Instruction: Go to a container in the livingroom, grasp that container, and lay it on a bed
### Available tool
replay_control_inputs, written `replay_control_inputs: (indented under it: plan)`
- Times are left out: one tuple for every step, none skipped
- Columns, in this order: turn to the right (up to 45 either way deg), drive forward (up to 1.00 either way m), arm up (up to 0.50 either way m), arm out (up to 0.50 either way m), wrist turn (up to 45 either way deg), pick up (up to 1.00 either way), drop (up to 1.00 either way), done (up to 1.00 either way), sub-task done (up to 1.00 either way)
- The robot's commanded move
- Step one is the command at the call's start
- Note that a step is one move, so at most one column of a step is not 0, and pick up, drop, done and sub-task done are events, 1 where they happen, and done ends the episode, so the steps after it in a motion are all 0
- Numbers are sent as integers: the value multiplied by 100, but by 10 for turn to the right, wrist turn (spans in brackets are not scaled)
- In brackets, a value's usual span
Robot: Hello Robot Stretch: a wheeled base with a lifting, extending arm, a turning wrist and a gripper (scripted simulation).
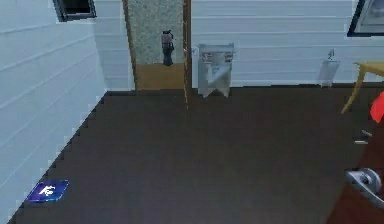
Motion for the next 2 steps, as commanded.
replay_control_inputs:
  plan:
    - [0, 80, 0, 0, 0, 0, 0, 0, 0]
    - [390, 0, 0, 0, 0, 0, 0, 0, 0]
